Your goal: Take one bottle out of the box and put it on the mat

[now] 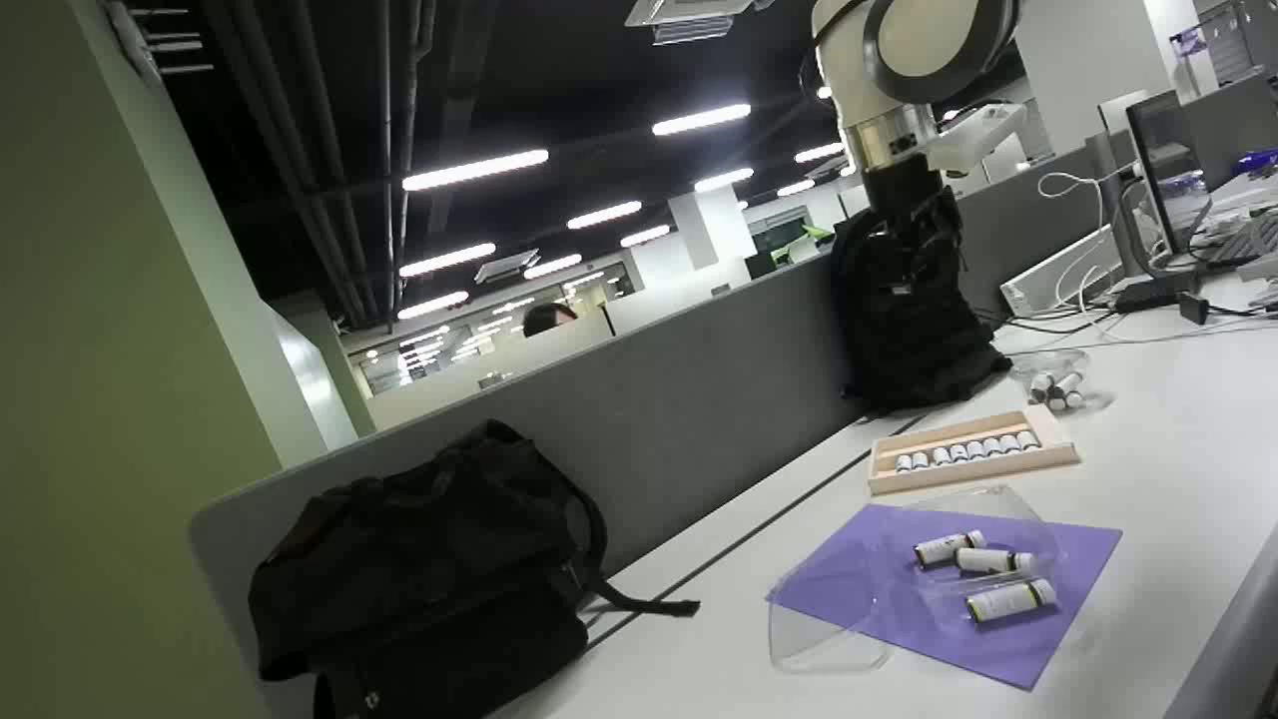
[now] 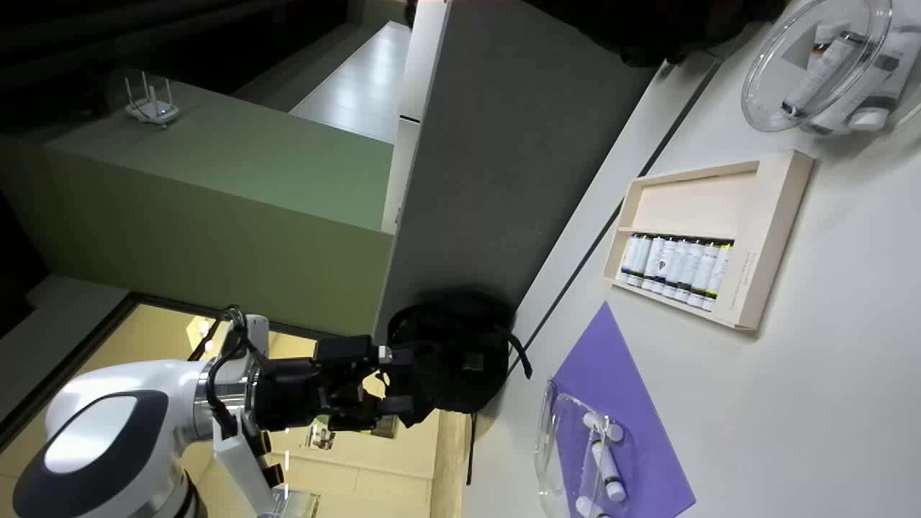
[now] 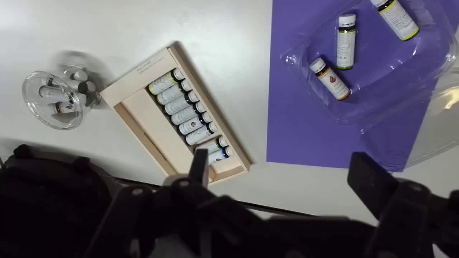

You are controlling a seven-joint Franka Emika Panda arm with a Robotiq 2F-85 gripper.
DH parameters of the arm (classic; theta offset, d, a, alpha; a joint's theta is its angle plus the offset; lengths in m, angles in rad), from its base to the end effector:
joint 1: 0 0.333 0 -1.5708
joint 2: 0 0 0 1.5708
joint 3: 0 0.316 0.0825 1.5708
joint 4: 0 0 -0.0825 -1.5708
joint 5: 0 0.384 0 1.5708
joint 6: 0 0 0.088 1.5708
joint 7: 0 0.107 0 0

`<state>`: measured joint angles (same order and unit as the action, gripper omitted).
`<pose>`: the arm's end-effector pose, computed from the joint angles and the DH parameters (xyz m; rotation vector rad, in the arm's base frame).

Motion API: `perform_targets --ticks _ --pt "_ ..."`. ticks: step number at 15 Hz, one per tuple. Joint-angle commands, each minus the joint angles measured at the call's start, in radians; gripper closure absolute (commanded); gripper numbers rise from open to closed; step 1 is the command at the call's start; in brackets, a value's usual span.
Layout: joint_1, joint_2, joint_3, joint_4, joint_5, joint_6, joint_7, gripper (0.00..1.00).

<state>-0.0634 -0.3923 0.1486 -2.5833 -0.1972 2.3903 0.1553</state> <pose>0.4223 0.0341 0.4115 2.9426 0.0820 0.3158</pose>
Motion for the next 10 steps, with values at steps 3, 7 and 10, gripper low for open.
perform_targets --ticks 3,7,10 --pt "0.017 0.001 -0.016 0.001 -0.009 -0.002 0.006 0.00" --pt "0.017 0.001 -0.016 0.001 -0.008 -0.002 0.006 0.00" --pt "0.012 0.052 -0.009 0.036 -0.022 0.036 0.019 0.00"
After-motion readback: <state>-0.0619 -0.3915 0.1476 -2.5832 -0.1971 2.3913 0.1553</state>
